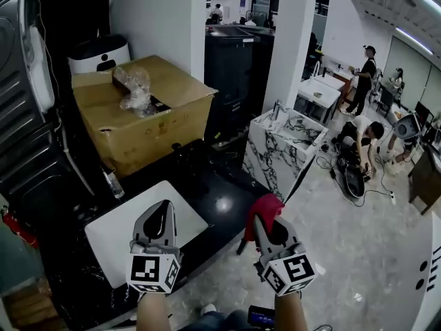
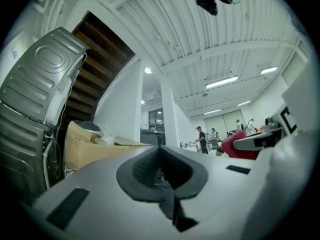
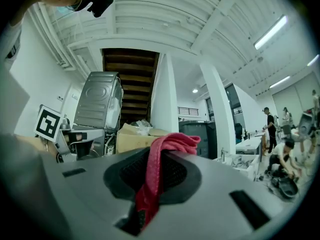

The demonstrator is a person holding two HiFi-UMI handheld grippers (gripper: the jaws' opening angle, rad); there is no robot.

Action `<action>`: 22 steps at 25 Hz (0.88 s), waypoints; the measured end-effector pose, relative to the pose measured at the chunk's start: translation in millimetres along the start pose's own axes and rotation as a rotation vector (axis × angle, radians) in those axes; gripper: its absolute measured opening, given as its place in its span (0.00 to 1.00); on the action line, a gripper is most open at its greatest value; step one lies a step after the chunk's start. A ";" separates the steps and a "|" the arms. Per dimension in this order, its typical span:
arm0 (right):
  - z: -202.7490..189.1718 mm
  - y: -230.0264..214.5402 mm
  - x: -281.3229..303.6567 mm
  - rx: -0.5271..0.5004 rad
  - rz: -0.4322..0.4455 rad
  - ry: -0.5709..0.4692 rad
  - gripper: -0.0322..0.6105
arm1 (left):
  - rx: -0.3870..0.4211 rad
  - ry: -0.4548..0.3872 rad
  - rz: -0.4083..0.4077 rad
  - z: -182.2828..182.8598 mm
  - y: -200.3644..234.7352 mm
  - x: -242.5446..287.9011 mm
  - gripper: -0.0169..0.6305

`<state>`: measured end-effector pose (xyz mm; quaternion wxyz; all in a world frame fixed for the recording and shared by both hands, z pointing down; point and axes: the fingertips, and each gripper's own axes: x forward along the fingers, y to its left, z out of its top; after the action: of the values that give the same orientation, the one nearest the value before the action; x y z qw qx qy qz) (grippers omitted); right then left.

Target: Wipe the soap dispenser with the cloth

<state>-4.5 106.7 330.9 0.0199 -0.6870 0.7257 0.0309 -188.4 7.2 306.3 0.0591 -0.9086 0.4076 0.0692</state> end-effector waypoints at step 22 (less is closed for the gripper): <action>-22.4 -107.9 246.8 0.103 0.381 -0.004 0.13 | -0.045 0.081 0.165 -68.9 40.2 179.2 0.61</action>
<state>89.9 -146.5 333.8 0.0500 -0.5354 0.8431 -0.0019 -95.2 -162.0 340.8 0.0163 -0.8750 0.4816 0.0459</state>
